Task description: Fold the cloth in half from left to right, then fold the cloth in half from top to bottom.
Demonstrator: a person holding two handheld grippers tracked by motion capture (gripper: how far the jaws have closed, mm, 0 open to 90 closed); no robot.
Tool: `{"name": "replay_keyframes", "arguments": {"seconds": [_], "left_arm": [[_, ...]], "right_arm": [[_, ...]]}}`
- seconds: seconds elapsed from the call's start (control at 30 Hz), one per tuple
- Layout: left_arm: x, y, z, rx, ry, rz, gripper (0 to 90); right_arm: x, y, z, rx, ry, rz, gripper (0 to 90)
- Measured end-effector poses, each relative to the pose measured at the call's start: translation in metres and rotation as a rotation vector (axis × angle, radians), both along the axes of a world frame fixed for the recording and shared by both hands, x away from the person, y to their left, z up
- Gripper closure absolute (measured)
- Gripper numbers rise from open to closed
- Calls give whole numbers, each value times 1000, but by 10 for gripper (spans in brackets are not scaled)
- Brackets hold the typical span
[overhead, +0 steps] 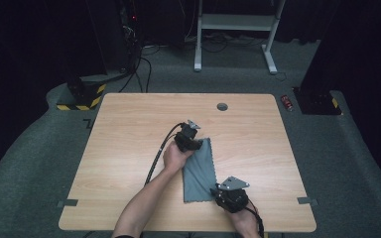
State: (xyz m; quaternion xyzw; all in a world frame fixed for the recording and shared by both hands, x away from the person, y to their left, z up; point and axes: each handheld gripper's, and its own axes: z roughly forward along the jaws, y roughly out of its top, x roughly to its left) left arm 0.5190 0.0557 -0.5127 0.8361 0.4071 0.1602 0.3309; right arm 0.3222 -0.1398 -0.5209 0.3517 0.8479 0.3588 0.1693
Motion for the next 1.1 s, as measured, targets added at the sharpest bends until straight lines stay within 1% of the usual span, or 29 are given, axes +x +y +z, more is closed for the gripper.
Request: {"name": "replay_keyframes", "arguments": {"seconds": [0.03,0.07,0.1,0.17,0.23,0.27,0.33,0.4,0.5,0.57,0.6,0.67,0.7,0.73,0.77,0.83,0.87,0.93,1.0,1.03,1.1], "left_arm": [[1,1,0,1,-1,7,542],[1,2,0,-10,12,16,533],[2,3,0,-15,15,20,531],[3,8,2,-13,34,32,531],[3,12,4,-28,38,41,524],[1,15,7,-55,42,50,517],[-5,22,13,-84,32,54,512],[-13,26,19,-84,19,49,499],[-29,34,25,-68,17,41,451],[-42,41,27,-68,21,31,434],[-51,46,28,-68,25,32,427],[-66,52,25,-83,48,34,420],[-72,55,24,-77,54,31,409],[-81,58,22,-86,71,31,403],[-87,60,21,-90,76,30,400],[-104,65,16,-94,89,38,397],[-108,67,16,-89,85,40,385],[-115,67,14,-92,79,47,385],[-124,67,11,-104,77,53,378],[-128,66,9,-110,76,54,376],[-132,63,6,-104,72,52,366]], "right_arm": [[0,0,0,2,-1,0,685],[0,-1,0,3,-5,4,684],[0,-1,-1,5,-5,6,685],[1,-2,-1,14,5,4,684],[1,-2,-1,14,5,7,684],[1,-2,-1,15,5,8,684],[1,-3,-1,20,5,8,683],[1,-3,-1,19,4,10,683],[1,-3,-1,21,5,9,683],[1,-3,-2,25,6,6,683],[1,-3,-2,26,1,8,683],[0,-3,-2,29,1,6,683],[0,-3,-2,27,1,7,683],[0,-3,-2,24,-2,10,683],[0,-3,-2,22,3,7,683],[1,-3,-1,21,6,9,682],[1,-3,-1,21,3,13,682],[1,-3,-2,22,4,13,681],[1,-3,-1,22,4,12,681],[1,-3,-2,23,5,11,681],[1,-4,-2,25,-2,13,681]]}}
